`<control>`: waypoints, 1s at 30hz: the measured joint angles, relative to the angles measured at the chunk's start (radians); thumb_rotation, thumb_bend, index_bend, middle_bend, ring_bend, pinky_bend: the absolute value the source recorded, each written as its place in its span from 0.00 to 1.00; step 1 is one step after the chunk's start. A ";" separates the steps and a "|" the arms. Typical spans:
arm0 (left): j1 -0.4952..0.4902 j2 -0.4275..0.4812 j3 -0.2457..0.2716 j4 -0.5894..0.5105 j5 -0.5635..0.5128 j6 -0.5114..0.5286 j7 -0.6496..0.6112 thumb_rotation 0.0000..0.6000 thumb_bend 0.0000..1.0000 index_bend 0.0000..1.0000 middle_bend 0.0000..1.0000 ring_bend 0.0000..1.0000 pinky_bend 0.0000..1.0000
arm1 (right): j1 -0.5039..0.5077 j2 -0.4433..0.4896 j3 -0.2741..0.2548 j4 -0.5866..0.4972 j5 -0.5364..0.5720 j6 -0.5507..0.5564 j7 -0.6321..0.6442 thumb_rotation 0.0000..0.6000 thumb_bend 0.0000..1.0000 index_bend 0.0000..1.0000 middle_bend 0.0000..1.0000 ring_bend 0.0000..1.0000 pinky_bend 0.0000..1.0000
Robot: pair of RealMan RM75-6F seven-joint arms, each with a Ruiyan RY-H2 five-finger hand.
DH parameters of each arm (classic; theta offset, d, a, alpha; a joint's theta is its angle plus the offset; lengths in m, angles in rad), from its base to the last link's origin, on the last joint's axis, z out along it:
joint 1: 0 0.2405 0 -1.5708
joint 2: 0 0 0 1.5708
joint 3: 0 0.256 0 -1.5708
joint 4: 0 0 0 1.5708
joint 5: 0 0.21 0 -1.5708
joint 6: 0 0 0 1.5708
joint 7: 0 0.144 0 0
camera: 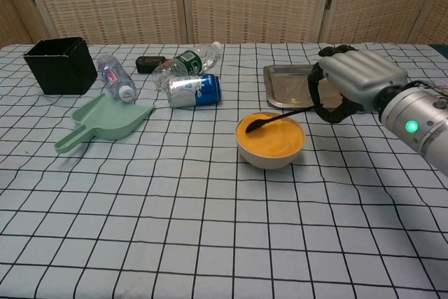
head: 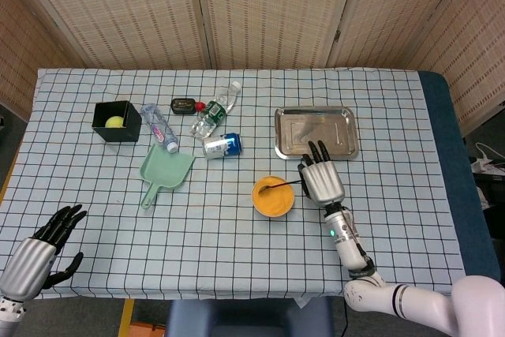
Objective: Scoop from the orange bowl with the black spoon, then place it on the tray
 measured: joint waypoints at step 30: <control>0.001 -0.005 0.002 -0.005 0.005 0.000 0.015 1.00 0.44 0.00 0.01 0.02 0.32 | -0.032 0.180 -0.038 -0.285 0.082 0.000 -0.037 1.00 0.93 1.00 0.30 0.00 0.00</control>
